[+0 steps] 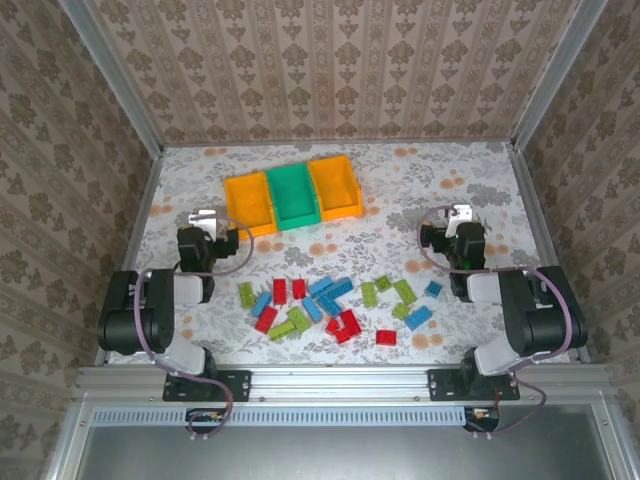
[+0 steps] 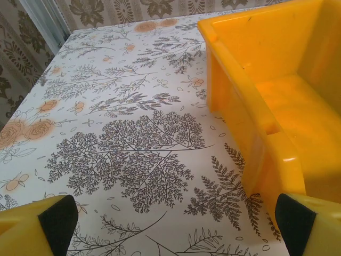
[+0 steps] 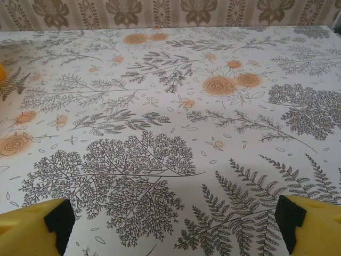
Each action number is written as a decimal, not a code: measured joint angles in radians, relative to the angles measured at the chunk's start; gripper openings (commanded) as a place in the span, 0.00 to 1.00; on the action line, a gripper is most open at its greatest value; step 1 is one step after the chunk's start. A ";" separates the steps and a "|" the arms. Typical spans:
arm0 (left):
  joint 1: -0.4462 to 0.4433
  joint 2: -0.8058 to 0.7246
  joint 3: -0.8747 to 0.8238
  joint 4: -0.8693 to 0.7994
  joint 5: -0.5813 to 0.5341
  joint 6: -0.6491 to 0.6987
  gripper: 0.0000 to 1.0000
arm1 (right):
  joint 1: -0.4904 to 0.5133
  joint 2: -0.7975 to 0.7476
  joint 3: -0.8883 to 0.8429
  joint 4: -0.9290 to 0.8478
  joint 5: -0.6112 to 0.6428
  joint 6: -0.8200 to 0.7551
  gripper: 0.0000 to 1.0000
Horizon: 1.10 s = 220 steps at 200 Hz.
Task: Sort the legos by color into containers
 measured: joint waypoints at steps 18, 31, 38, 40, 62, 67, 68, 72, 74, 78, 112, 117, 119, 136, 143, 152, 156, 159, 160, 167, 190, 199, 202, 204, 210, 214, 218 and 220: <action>0.003 0.000 0.001 0.000 0.008 0.000 1.00 | 0.000 0.000 0.000 0.000 0.000 0.000 1.00; 0.005 0.000 0.002 0.000 0.012 0.000 1.00 | 0.000 0.000 0.000 0.000 0.000 0.000 1.00; 0.005 0.000 0.002 0.000 0.012 0.000 1.00 | 0.000 0.000 0.000 0.000 0.000 0.000 1.00; 0.005 0.000 0.002 0.000 0.013 0.000 1.00 | 0.000 0.000 0.000 0.000 0.000 0.000 1.00; 0.005 0.000 0.002 0.000 0.014 0.000 1.00 | -0.004 0.000 0.000 0.000 -0.002 0.000 1.00; 0.005 0.000 0.002 0.000 0.016 0.000 1.00 | -0.005 0.000 0.000 0.000 -0.002 0.000 1.00; 0.005 0.000 0.002 0.000 0.016 0.000 1.00 | -0.005 0.000 0.000 0.000 -0.002 0.000 1.00; 0.005 0.000 0.002 0.000 0.016 0.000 1.00 | -0.005 0.000 0.000 0.000 -0.002 0.000 1.00; 0.005 0.000 0.002 0.000 0.016 0.000 1.00 | -0.006 0.000 0.000 0.000 -0.002 0.000 1.00; 0.005 0.000 0.002 0.000 0.016 0.000 1.00 | -0.007 0.000 0.000 0.000 -0.002 0.000 1.00; 0.005 0.000 0.002 0.000 0.016 0.000 1.00 | -0.007 0.000 0.000 0.000 -0.002 0.000 1.00; 0.005 0.000 0.002 0.000 0.016 0.000 1.00 | -0.007 0.000 0.000 0.000 -0.002 0.000 1.00; 0.005 0.000 0.002 0.000 0.016 0.000 1.00 | -0.007 0.000 0.000 0.000 -0.002 0.000 1.00; 0.005 0.000 0.002 0.000 0.016 0.000 1.00 | -0.007 0.000 0.000 0.000 -0.002 0.000 1.00; 0.005 0.000 0.002 0.000 0.016 0.000 1.00 | -0.007 0.000 0.000 0.000 -0.002 0.000 1.00; 0.005 0.000 0.002 0.000 0.016 0.000 1.00 | -0.007 0.000 0.000 0.000 -0.002 0.000 1.00; 0.005 0.000 0.002 0.000 0.016 0.000 1.00 | -0.007 0.000 0.000 0.000 -0.002 0.000 1.00; 0.005 0.000 0.002 0.000 0.016 0.000 1.00 | -0.007 0.000 0.000 0.000 -0.002 0.000 1.00; 0.005 0.000 0.002 0.000 0.016 0.000 1.00 | -0.007 0.000 0.000 0.000 -0.002 0.000 1.00; 0.005 0.000 0.002 0.000 0.016 0.000 1.00 | -0.007 0.000 0.000 0.000 -0.002 0.000 1.00; 0.005 0.000 0.003 -0.001 0.016 0.000 1.00 | -0.007 0.000 0.000 -0.001 -0.001 0.000 0.99; 0.005 -0.005 0.012 -0.027 0.011 -0.003 1.00 | -0.007 0.000 0.000 -0.003 0.003 0.003 0.99; 0.005 -0.008 0.017 -0.043 0.008 -0.004 1.00 | -0.007 0.000 0.001 -0.006 0.005 0.005 0.98; 0.005 -0.016 0.023 -0.061 0.003 -0.008 1.00 | -0.007 -0.002 0.002 -0.010 0.008 0.005 0.98; 0.005 -0.035 0.038 -0.111 -0.014 -0.016 0.98 | -0.007 -0.006 0.006 -0.027 0.020 0.009 0.98; 0.005 -0.055 0.049 -0.152 -0.028 -0.027 0.98 | -0.007 -0.012 0.011 -0.044 0.027 0.013 0.98; 0.006 -0.082 0.060 -0.189 -0.045 -0.040 0.97 | -0.007 -0.023 0.017 -0.067 0.032 0.017 0.98; 0.008 -0.095 0.065 -0.208 -0.052 -0.050 0.97 | -0.007 -0.029 0.021 -0.084 0.036 0.020 0.98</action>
